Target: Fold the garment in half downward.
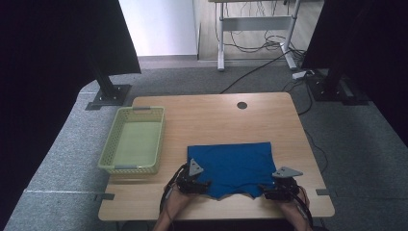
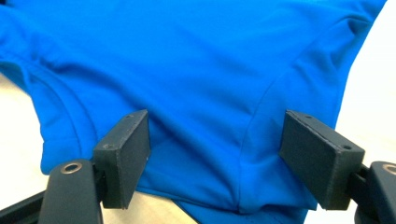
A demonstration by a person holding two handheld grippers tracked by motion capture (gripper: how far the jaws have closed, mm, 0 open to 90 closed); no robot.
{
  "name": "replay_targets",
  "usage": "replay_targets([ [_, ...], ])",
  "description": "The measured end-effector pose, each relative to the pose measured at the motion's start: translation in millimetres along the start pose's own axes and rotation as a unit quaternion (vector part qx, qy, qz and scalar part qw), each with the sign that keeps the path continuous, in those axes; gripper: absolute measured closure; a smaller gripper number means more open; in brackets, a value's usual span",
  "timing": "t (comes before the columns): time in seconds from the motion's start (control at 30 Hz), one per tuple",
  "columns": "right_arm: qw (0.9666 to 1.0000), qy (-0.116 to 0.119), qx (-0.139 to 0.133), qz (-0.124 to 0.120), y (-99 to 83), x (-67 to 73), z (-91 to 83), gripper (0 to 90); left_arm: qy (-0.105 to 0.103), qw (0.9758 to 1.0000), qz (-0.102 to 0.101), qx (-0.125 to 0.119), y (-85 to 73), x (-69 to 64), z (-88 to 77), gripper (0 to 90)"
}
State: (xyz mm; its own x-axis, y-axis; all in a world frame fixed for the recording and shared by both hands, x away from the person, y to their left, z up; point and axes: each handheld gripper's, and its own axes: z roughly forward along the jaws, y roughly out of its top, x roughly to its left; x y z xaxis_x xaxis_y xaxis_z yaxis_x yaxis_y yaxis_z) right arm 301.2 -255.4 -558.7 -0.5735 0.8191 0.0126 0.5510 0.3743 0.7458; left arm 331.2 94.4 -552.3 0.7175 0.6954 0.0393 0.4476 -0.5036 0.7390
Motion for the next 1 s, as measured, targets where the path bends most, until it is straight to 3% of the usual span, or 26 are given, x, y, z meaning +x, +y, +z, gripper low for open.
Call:
replay_targets([
  [0.13,1.0,0.001,-0.003,-0.001,3.8,-10.3,4.7,24.2,0.001,1.0,-0.002,-0.001,-2.1,-5.5,-2.0,31.4],
  [0.23,1.0,0.002,-0.004,-0.001,5.5,-13.5,6.5,24.2,-0.005,1.0,0.007,-0.004,1.7,-7.0,-3.9,31.7],
  [0.37,0.9999,-0.009,-0.007,0.001,4.0,-10.1,3.6,20.6,-0.016,0.9991,-0.022,-0.031,13.5,8.0,-7.0,29.7],
  [0.43,0.9998,-0.011,-0.014,0.008,3.6,-6.2,-0.3,18.8,-0.003,0.9995,-0.017,-0.026,14.9,16.2,-1.2,28.7],
  [0.53,0.9996,-0.01,-0.02,0.015,4.1,0.5,-3.5,17.1,0.0,0.9997,-0.021,-0.014,8.8,21.0,7.5,28.9],
  [0.67,0.9999,-0.01,0.001,0.009,2.5,4.1,4.3,15.8,0.013,0.9998,-0.007,-0.016,3.7,15.1,8.3,28.6],
  [0.83,0.9999,-0.006,-0.002,0.009,4.4,-3.3,8.2,15.7,0.022,0.9996,-0.011,-0.016,1.6,9.3,6.3,27.9],
  [0.9,0.9999,-0.004,-0.005,0.008,5.2,-7.8,10.1,15.7,0.016,0.9998,0.002,-0.011,0.3,4.4,5.3,23.5],
  [1.0,1.0,0.0,-0.006,0.003,8.2,-14.8,13.2,15.8,0.015,0.9998,-0.001,-0.009,0.1,1.2,5.0,21.3],
])
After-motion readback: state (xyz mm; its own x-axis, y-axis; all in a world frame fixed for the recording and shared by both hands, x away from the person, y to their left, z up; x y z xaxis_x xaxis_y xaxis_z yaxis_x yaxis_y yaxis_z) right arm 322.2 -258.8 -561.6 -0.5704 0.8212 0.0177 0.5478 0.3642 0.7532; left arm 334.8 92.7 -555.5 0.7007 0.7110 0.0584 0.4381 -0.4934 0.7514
